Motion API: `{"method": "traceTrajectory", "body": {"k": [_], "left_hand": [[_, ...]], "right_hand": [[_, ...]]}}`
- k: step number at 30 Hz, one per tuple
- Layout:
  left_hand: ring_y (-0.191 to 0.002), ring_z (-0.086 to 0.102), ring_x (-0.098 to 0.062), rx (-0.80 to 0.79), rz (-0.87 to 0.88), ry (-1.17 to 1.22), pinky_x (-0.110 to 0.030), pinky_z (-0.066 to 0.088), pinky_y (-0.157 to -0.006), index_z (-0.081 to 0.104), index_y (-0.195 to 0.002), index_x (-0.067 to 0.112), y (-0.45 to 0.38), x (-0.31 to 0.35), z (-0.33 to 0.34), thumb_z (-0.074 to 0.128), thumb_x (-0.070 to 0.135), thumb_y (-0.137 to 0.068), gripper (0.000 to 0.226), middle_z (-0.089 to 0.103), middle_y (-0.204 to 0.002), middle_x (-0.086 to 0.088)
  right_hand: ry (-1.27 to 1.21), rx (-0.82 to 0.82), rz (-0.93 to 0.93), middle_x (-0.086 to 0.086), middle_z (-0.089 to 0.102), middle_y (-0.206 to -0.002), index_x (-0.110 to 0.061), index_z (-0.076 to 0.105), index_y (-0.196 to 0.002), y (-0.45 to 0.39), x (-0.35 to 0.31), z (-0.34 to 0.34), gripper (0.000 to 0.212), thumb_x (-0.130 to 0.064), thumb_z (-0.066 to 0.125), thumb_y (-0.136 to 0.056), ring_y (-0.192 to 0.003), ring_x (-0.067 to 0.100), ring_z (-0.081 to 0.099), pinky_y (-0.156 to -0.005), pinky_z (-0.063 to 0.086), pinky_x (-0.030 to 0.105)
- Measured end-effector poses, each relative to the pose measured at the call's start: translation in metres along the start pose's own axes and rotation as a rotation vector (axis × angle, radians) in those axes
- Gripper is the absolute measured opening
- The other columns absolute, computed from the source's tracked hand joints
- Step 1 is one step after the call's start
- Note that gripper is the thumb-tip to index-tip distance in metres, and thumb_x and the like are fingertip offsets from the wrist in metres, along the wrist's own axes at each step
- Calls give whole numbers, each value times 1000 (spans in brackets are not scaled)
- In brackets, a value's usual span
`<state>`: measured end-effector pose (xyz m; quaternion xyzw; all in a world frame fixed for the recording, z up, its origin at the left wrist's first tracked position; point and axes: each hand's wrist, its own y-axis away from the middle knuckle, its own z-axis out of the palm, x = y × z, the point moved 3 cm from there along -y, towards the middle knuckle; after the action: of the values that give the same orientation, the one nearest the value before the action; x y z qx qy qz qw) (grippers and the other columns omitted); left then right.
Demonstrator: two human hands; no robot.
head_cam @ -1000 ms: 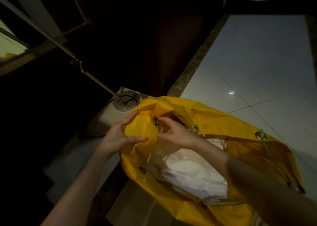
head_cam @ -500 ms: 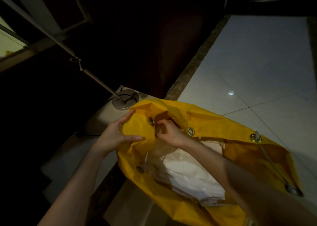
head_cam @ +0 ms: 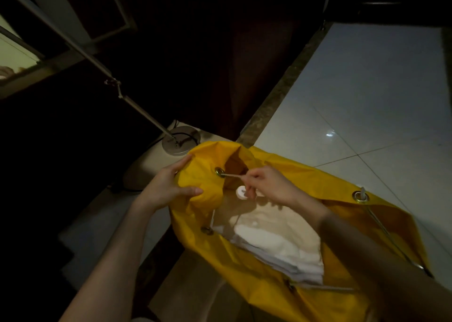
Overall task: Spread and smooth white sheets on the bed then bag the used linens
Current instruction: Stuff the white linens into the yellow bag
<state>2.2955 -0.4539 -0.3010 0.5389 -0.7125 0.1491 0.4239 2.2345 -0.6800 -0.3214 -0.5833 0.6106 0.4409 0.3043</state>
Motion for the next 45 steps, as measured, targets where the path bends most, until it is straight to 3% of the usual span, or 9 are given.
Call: {"method": "traceTrajectory", "body": {"k": [8, 11, 14, 18, 23, 30, 36, 41, 45], "left_hand": [[-143, 17, -26, 163, 252, -577, -40, 19, -116, 31, -149, 32, -11, 52, 20, 82, 42, -72, 93, 18, -155, -3], [-137, 31, -16, 20, 456, -431, -40, 24, -115, 45, -142, 25, -14, 76, 61, 73, 30, -82, 67, 44, -144, 0], [-83, 60, -3, -7, 494, -383, -23, 38, -72, 66, -109, 18, -18, 86, 82, 60, 25, -94, 17, 62, -79, 12], [-61, 61, -12, -73, 398, -66, -34, 50, -70, 70, -71, 23, -24, 91, 75, 48, 25, -101, 38, 66, -59, 1], [-46, 52, -10, -352, 282, 433, -17, 44, -58, 71, -96, 5, -15, 109, 82, 55, 19, -93, 22, 41, -43, 6], [-43, 40, -1, -63, 50, 1144, -17, 43, -55, 61, -114, 21, -42, 98, 65, 39, 27, -103, 25, 42, -53, 12], [-32, 32, -2, 149, -77, 1364, -12, 42, -45, 61, -110, 23, -53, 78, 50, 45, 22, -102, 18, 52, -56, 12], [-41, 44, -1, 306, -107, 1473, -14, 46, -50, 59, -114, 17, -63, 60, 36, 49, 29, -100, 21, 62, -68, 13], [-63, 62, -4, 406, -52, 1455, -17, 52, -56, 48, -128, 30, -62, 51, 28, 42, 27, -103, 26, 69, -98, 7]], "right_hand": [[-398, 22, -106, -10, 31, -46, -8, 61, -80, 16, -36, -36, 29, -18, 45, -101, -40, 5, 30, -46, 36, 21], [-394, -8, -162, -9, 36, -50, -10, 65, -83, 18, -43, -39, 27, -16, 46, -101, -43, 5, 33, -46, 31, 20], [-305, 35, -223, -4, 45, -55, -11, 67, -81, 22, -51, -49, 26, -13, 48, -99, -48, 3, 44, -52, 39, 16], [-215, 208, -188, 2, 57, -64, -16, 69, -79, 29, -42, -80, 22, -15, 55, -96, -58, 2, 54, -63, 45, 14], [-217, 235, -33, -1, 58, -62, -14, 71, -84, 30, -17, -90, 12, -19, 63, -91, -58, 5, 55, -57, 45, 20], [-205, 210, 138, -7, 66, -115, -24, 65, -117, 54, 19, -139, 27, -36, 56, -95, -106, 7, 62, -89, 51, 26], [542, 152, 565, 10, 58, -122, -7, 53, -126, 76, 107, -162, 47, -36, 63, -91, -111, 23, 55, -88, 45, 30], [737, 132, 512, 8, 59, -98, -12, 48, -118, 90, 140, -145, 39, -22, 69, -87, -74, 15, 52, -55, 37, 17], [656, 203, 399, 9, 67, -106, -21, 54, -124, 84, 130, -144, 39, -7, 61, -89, -66, 11, 52, -53, 40, 17]]}}
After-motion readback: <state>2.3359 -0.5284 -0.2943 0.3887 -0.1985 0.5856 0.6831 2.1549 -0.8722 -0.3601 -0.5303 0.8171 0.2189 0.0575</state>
